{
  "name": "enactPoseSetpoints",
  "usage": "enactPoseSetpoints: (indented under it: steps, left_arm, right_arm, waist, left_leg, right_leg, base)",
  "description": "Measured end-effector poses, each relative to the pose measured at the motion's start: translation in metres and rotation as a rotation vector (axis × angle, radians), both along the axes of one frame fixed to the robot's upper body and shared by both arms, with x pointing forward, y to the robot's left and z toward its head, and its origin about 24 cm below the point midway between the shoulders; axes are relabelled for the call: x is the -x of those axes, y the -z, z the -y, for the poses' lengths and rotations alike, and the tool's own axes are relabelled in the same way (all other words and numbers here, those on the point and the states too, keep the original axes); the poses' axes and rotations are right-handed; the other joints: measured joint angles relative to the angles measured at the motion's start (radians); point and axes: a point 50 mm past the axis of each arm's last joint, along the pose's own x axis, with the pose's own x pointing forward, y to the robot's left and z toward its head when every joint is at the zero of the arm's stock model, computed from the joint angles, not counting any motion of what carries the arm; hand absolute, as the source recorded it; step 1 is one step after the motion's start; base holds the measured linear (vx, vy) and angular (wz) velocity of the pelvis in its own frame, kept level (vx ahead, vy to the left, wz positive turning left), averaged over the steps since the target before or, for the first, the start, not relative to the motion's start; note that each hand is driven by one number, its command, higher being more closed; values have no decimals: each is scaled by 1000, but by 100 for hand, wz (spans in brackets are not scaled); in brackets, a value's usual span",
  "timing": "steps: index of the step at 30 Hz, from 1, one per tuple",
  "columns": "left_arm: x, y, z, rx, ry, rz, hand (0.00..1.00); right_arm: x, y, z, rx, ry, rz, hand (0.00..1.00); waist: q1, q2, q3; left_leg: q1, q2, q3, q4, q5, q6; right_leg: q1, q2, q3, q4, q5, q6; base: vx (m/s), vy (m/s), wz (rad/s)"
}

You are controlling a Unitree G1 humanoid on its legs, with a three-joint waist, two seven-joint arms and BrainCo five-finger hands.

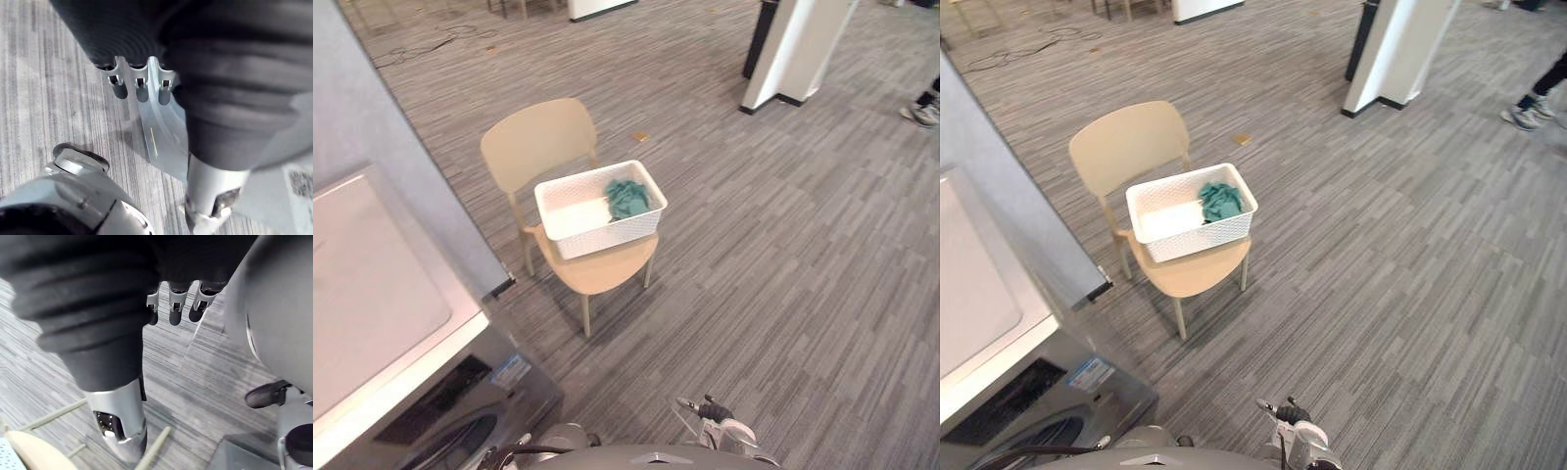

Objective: Pick up the laundry basket with both hands and put the clothes into the washing machine.

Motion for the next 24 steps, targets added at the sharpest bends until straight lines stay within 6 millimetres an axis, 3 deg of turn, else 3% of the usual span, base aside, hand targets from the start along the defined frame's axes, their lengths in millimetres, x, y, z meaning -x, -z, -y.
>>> enactPoseSetpoints:
  steps: [1, 3, 4, 7, 9, 10, 11, 12, 13, 15, 16, 17, 18, 20, 22, 23, 24]
  left_arm:
    - [-8, -2, -3, -13, 21, 20, 0]
    - [-23, -5, -1, -19, 58, 58, 0]
    - [-35, -7, 2, -23, 90, 87, 0]
    - [-58, -11, 14, -7, 115, 152, 0]
    - [-59, -11, 19, -1, 113, 161, 0]
    - [-55, -11, 14, -10, 106, 151, 0]
    - [-43, -7, 12, -3, 65, 117, 0]
    - [-33, -4, 15, 10, 46, 90, 0]
    - [-29, -3, 17, 18, 32, 78, 0]
    - [-18, -1, 20, 37, -50, 64, 0]
    - [-19, -1, 19, 38, -67, 68, 0]
    - [-20, -2, 16, 38, -92, 80, 0]
    - [-21, -3, 12, 30, -110, 93, 0]
    - [-25, -5, 4, 15, -117, 119, 0]
    - [-32, -8, -1, -6, -104, 141, 0]
    - [-32, -8, -1, -6, -103, 141, 0]
    - [-32, -8, -1, -7, -95, 140, 0]
  right_arm:
    - [-4, -2, 2, 7, 3, 18, 0]
    - [-2, -2, 8, 6, 48, 18, 0]
    - [0, -2, 11, 12, 62, 14, 0]
    - [3, -4, 21, 23, 132, 22, 0]
    - [12, -2, 30, 10, 237, 13, 0]
    - [17, 0, 29, -2, 257, 0, 0]
    - [32, 5, 31, -19, 315, -48, 0]
    - [42, 6, 39, -19, 367, -68, 0]
    - [45, 6, 43, -16, 390, -73, 0]
    - [66, 11, 45, -22, 452, -127, 0]
    - [72, 12, 44, -26, 459, -144, 0]
    - [80, 14, 43, -26, 457, -173, 0]
    - [83, 15, 42, -31, 461, -184, 0]
    - [77, 14, 43, -28, 437, -174, 0]
    - [56, 10, 44, -32, 436, -122, 0]
    - [54, 9, 45, -30, 434, -116, 0]
    - [46, 7, 48, -26, 430, -95, 0]
  waist:
    - [-18, -6, 8]
    - [-34, 0, 17]
    - [-43, -1, 16]
    - [-54, -1, 15]
    - [-66, -4, 13]
    - [-69, -16, 7]
    - [-70, 6, -9]
    - [-69, 28, -27]
    - [-67, 37, -32]
    - [-76, 48, -42]
    - [-84, 48, -41]
    - [-85, 42, -37]
    - [-64, 40, -33]
    - [-50, 19, -17]
    - [-36, 3, 12]
    - [-35, 3, 12]
    - [-35, 2, 12]
  left_leg:
    - [25, 6, -15, 11, 0, 0]
    - [82, 25, -37, -13, -1, -3]
    - [111, 46, -41, -38, 4, -20]
    - [134, 75, -41, -93, 1, -76]
    - [173, 130, -47, -138, -6, -156]
    - [175, 135, -62, -149, -20, -177]
    - [208, 215, -85, -151, -62, -187]
    - [207, 255, -135, -139, -60, -158]
    - [205, 274, -174, -115, -41, -151]
    - [81, 316, -299, 133, 79, -85]
    - [22, 325, -321, 232, 123, -76]
    - [-81, 321, -337, 440, 154, -79]
    - [-160, 315, -314, 610, 143, -86]
    - [-251, 290, -243, 726, 114, -88]
    - [-315, 241, -111, 645, 66, -90]
    - [-320, 229, -98, 619, 62, -93]
    - [-327, 192, -59, 492, 60, -89]
  right_leg:
    - [-34, -15, 0, 111, 40, 5]
    - [-49, -28, -35, 178, -33, -34]
    - [-59, -52, -94, 130, -72, -49]
    - [-104, -122, -137, -22, -69, -64]
    - [-116, -138, -106, -224, 5, -70]
    - [-105, -133, -100, -276, 39, -72]
    - [-108, -63, -117, -224, 25, 5]
    - [-119, -23, -129, -194, -21, -11]
    - [-118, -4, -138, -178, -45, -26]
    - [-53, 56, -181, -211, -92, -65]
    - [-23, 64, -203, -237, -96, -71]
    - [36, 85, -224, -293, -90, -88]
    - [98, 109, -233, -353, -81, -108]
    - [191, 122, -254, -435, -67, -109]
    - [296, 121, -278, -531, -50, -99]
    - [304, 119, -281, -540, -48, -96]
    - [330, 115, -299, -567, -42, -86]
  base:
    - [205, -171, 16]
    - [205, -237, 29]
    - [145, -246, 25]
    - [133, -325, 23]
    - [257, -476, 4]
    - [318, -667, -21]
    - [363, -650, -24]
    - [304, -540, -29]
    - [367, -517, -28]
    - [375, -532, 3]
    - [365, -441, 46]
    - [426, -435, 29]
    - [339, -275, 11]
    - [337, -189, 10]
    - [344, -132, 21]
    - [228, -38, 20]
    - [256, 10, 24]
